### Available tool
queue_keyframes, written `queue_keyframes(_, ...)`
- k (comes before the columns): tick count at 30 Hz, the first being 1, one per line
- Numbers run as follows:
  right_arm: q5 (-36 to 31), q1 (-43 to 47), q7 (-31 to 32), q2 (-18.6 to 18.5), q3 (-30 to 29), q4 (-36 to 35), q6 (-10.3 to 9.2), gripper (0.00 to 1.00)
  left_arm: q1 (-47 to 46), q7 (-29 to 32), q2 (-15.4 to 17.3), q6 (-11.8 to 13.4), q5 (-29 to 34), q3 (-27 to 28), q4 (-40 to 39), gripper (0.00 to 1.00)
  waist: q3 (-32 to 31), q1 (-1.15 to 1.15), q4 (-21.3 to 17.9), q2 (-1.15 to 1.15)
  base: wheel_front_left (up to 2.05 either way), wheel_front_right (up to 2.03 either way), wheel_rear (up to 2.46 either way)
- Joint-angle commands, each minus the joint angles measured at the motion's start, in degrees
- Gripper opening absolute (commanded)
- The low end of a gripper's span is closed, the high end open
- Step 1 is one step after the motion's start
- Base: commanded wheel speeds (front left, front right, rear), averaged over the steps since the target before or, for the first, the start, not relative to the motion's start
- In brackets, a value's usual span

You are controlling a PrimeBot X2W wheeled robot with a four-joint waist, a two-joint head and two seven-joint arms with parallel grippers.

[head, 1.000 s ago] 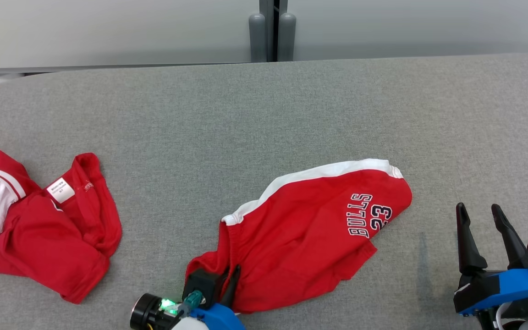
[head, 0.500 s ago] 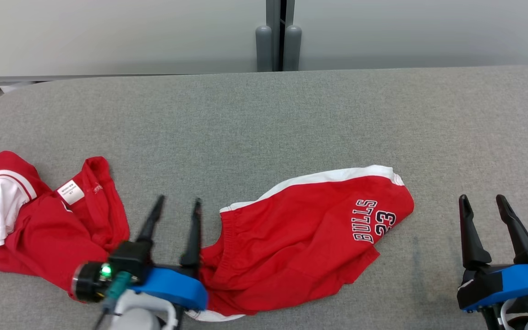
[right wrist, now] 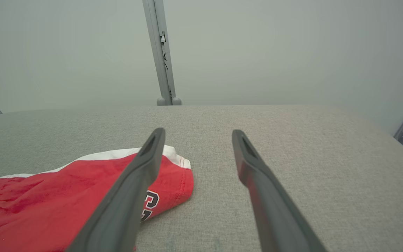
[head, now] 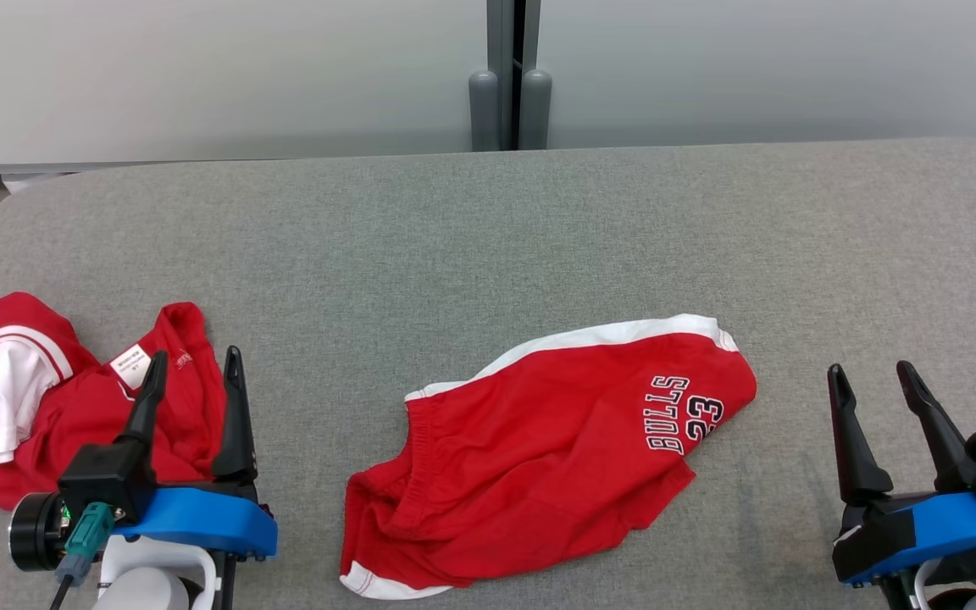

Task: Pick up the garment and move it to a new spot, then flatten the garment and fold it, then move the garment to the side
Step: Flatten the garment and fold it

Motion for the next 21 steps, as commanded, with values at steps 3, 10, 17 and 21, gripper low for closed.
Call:
queue_keyframes(3,0.23,0.77,0.20,-0.32,-0.16,-0.38,0.01,1.00,0.41,0.00,0.28,0.09,0.05,-0.21,-0.33,1.00,-0.01,0.00,0.10,0.00,0.00,0.00,0.00)
queue_keyframes(10,0.28,0.53,0.36,-0.40,-0.19,-0.34,0.01,1.00,0.33,0.31,0.26,0.47,-0.06,-0.55,-0.09,1.00,0.08,0.00,0.14,0.00,0.00,0.00,0.00)
queue_keyframes(17,0.43,-0.86,0.52,-0.74,-0.48,-0.80,0.01,1.00,-6.85,4.36,-0.79,-2.69,2.02,-4.77,-0.67,1.00,2.36,0.00,0.66,0.00,0.00,0.00,0.00)
queue_keyframes(21,0.47,-2.07,0.42,-0.84,0.07,-0.47,0.01,1.00,-13.21,9.96,-3.19,-6.27,2.08,-8.73,2.73,1.00,4.28,0.00,0.28,0.00,0.00,0.00,0.00)
